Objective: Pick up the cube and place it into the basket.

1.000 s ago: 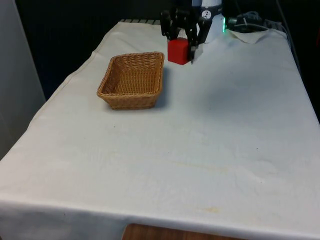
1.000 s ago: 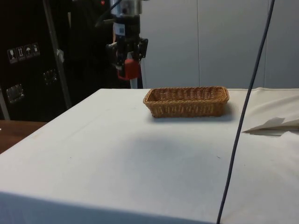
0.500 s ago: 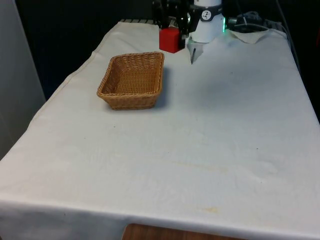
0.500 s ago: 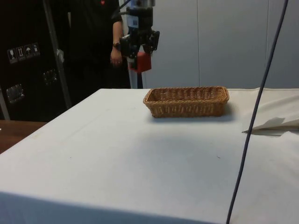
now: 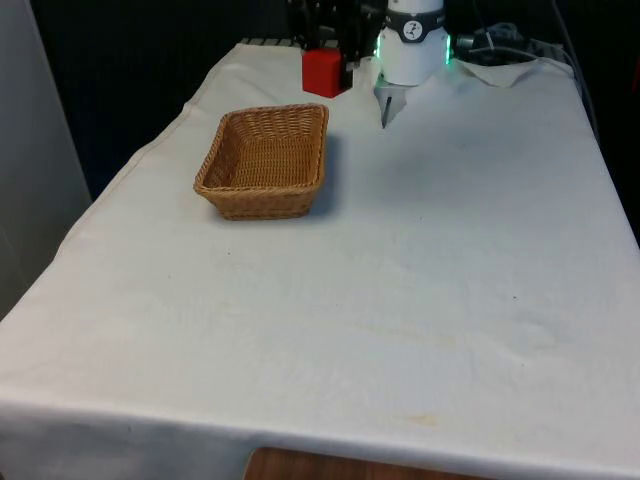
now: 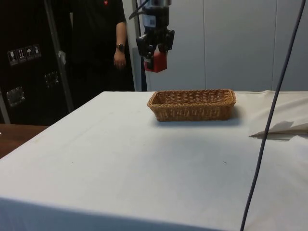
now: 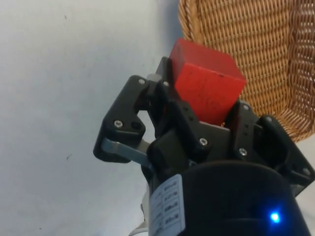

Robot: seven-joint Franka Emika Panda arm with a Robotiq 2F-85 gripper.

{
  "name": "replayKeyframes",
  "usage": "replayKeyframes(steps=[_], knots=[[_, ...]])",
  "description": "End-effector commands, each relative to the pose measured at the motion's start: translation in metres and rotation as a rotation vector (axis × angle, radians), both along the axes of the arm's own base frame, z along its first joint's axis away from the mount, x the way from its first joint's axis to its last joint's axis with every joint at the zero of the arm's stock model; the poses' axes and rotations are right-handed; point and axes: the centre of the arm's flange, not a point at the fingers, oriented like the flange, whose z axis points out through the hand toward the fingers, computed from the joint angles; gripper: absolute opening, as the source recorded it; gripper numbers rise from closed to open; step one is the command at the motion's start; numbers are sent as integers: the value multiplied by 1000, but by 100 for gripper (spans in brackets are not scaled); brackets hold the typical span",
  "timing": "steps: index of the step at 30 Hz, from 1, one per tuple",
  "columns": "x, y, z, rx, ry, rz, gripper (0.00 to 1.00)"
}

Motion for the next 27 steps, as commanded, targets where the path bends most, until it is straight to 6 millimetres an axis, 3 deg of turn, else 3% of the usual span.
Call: replayKeyframes(steps=[1,27], knots=[[-1,-1,0,-1,1,5,2],[-42,-53,-15,-3,47,98,2]])
